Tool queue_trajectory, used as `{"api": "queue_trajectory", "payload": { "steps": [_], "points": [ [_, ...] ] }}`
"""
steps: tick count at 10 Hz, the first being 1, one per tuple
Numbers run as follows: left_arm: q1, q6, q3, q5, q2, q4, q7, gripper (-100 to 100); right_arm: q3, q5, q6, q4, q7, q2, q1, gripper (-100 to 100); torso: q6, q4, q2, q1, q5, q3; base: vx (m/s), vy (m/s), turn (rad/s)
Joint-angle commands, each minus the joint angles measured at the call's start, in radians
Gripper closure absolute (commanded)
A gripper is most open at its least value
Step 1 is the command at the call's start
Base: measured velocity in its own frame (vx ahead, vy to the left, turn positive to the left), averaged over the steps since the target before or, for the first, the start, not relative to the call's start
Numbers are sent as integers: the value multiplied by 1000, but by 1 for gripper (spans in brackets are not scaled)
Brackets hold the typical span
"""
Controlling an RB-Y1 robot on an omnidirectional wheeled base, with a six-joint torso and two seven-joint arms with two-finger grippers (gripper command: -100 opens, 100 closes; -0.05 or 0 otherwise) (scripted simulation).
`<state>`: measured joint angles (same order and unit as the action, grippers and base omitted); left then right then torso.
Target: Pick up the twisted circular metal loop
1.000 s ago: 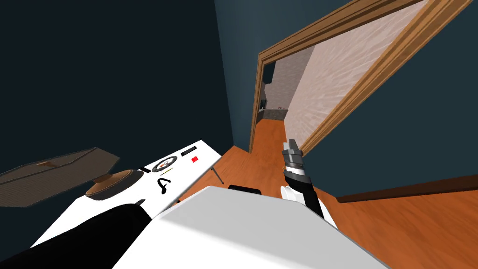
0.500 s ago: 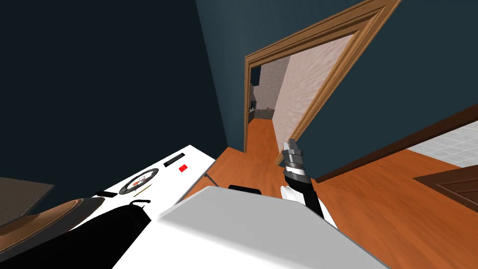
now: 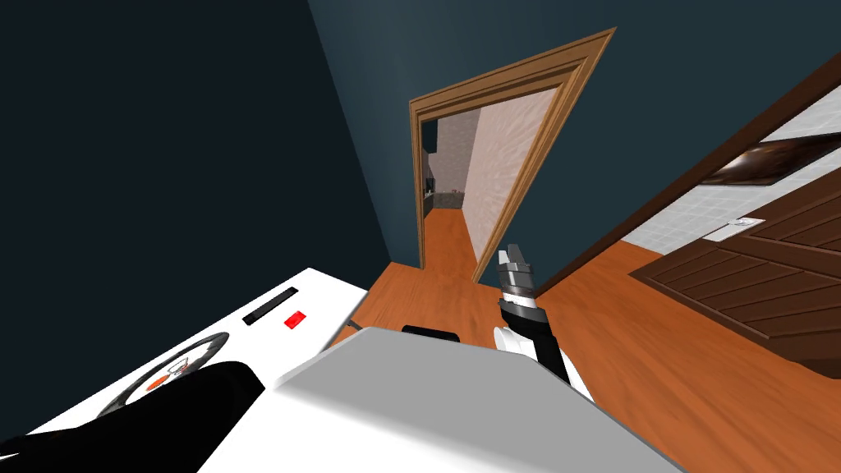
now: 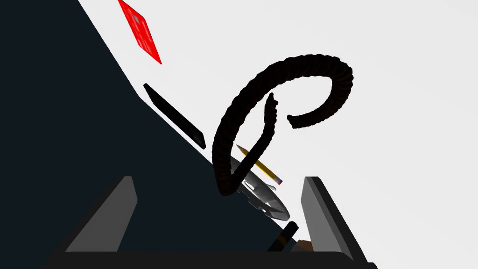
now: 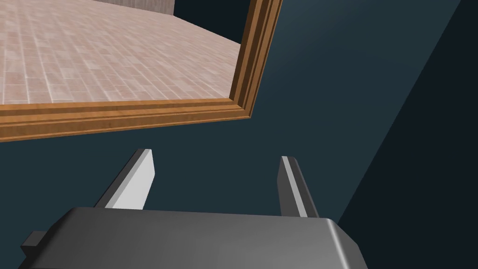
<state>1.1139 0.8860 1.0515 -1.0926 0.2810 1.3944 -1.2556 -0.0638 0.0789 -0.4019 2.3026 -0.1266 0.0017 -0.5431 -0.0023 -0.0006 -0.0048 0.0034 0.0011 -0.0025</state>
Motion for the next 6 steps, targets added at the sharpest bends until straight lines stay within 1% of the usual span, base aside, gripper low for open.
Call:
{"api": "queue_trajectory", "payload": {
  "steps": [1, 2, 3, 4, 5, 6],
  "points": [
    [0, 0, 0, 0, 0, 0, 0, 0, 0, 0, 0, 0, 0, 0, 0, 0, 0, 0, 0, 0, 0, 0, 2, 4, 11],
    [-10, -27, -10, 8, 1, -21, 4, -100, 0, 0, 0, 0, 0, 0, 0, 0, 0, 0, 1, -1, 0, 0, -24, -4, -208],
    [-15, -44, -16, 12, 2, -34, 6, -100, 0, 0, 0, 0, 0, 0, 0, 0, 1, 0, 2, -1, 0, 1, -51, -5, -239],
    [-10, -29, -11, 10, 1, -24, 3, -100, 0, 0, 0, 0, 0, 0, 0, 0, 1, 1, 4, -1, 0, 2, -24, 1, -39],
    [-10, -33, -11, 10, 2, -26, 3, 100, 0, 0, 0, 0, 0, 0, 0, 0, 0, 1, 3, -1, 0, 2, 0, 0, 0],
    [-10, -32, -11, 10, 2, -26, 3, 100, 0, 0, 0, 0, 0, 0, 0, 0, 0, 1, 2, -2, 0, 1, 0, 0, 0]
  ]
}}
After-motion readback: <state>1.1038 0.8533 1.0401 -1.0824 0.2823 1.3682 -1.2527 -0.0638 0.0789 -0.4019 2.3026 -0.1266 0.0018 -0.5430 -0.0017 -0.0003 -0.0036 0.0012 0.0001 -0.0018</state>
